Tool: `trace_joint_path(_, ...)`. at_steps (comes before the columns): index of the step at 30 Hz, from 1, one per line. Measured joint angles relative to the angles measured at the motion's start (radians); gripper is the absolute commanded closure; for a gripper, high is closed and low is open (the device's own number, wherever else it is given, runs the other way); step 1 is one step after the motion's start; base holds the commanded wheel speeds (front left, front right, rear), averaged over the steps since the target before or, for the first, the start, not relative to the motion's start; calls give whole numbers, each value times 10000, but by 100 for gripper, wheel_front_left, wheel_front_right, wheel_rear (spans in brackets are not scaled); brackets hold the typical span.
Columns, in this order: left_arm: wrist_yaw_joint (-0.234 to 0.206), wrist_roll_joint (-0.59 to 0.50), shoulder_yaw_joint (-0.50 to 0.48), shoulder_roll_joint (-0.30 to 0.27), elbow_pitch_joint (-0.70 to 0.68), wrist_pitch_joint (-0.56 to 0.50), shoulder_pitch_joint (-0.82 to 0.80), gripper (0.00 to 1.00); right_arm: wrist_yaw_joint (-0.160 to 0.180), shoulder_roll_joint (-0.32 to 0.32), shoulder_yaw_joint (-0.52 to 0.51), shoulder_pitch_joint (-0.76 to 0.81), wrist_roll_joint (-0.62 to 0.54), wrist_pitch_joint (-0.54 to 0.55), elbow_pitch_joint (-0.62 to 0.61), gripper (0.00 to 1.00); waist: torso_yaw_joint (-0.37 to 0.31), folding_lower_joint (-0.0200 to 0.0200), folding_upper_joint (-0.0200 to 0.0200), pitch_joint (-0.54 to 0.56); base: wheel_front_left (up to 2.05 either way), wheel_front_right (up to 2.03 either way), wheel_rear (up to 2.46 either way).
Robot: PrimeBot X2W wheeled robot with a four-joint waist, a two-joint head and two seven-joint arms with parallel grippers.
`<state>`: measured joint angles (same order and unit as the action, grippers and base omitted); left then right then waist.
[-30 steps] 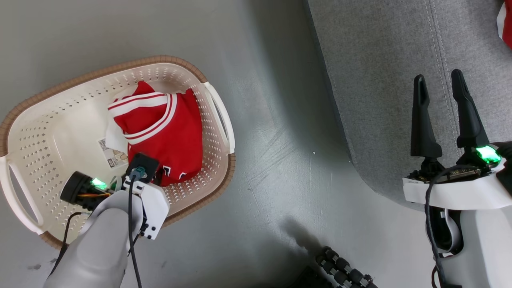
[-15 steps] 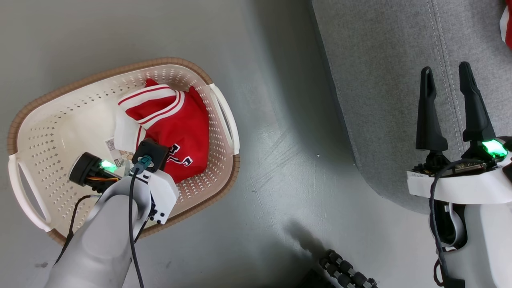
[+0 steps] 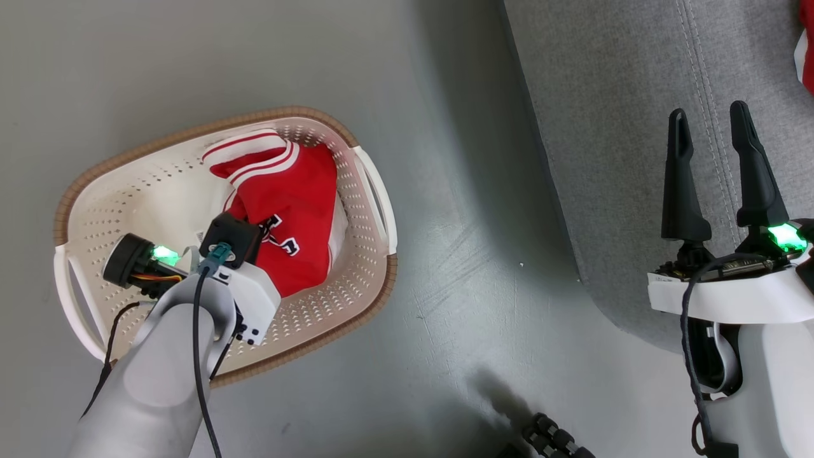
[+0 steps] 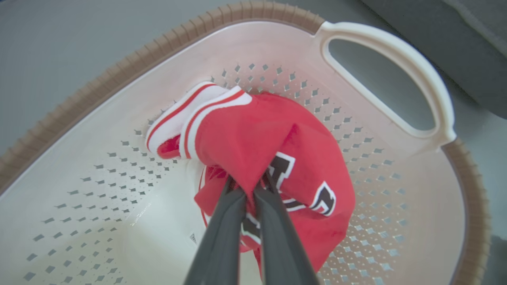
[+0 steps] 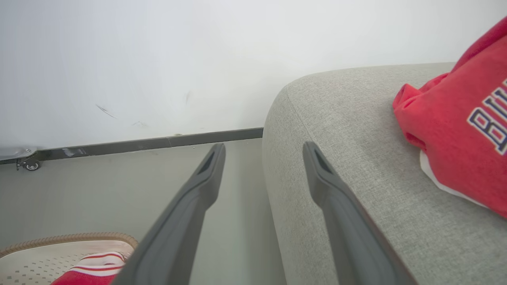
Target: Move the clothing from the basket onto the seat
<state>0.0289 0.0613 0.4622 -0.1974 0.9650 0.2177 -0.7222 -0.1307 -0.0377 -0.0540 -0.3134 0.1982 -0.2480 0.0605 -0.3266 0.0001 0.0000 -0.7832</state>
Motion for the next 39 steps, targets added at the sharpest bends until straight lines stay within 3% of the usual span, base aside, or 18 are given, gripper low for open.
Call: trace_joint_path(39,-642,800,-911,171,-3037,305,467,100,0,-46,82,-203,-1494,-13,725,0,1607,0,0,2885,0,0,0)
